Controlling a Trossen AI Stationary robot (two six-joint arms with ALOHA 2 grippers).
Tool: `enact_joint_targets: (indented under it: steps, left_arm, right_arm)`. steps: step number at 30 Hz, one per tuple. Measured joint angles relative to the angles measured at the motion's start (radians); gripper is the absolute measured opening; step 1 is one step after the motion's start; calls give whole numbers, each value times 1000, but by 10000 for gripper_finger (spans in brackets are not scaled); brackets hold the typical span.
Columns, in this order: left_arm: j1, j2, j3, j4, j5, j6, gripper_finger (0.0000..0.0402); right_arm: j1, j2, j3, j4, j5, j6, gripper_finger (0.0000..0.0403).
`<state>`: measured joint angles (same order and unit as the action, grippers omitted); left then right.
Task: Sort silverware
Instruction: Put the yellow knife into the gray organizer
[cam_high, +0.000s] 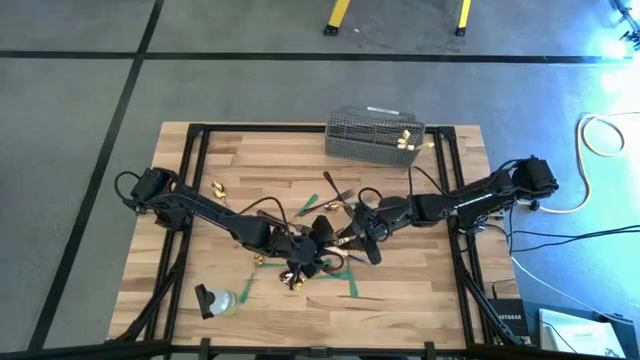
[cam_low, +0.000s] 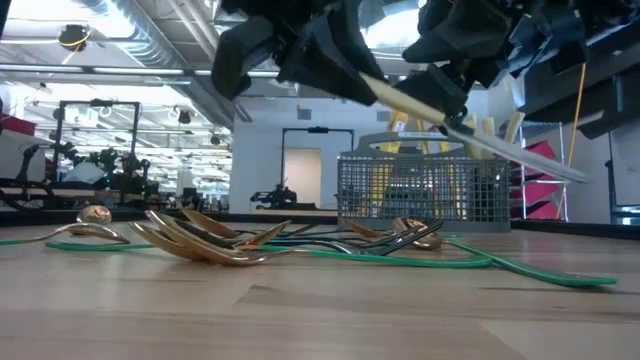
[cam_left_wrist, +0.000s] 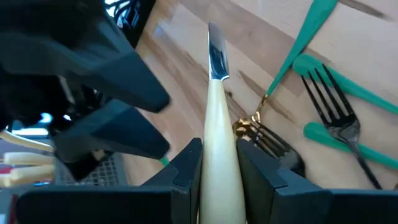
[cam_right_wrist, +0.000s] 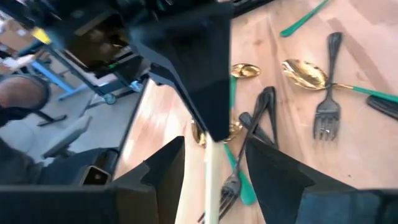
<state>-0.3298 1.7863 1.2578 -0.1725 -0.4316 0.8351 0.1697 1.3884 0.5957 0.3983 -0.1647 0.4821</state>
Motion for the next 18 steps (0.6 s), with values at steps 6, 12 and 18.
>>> enact_joint_targets:
  steps: [6,12,18]
  left_arm:
    - [-12,0,35,-6,-1,33,60]
    - [-11,0,35,-14,-3,44,60]
    - [-11,0,35,-24,-3,38,60]
  right_arm:
    - [55,19,0,16,104,6,154]
    - [99,57,0,76,111,27,154]
    - [112,89,0,84,140,41,154]
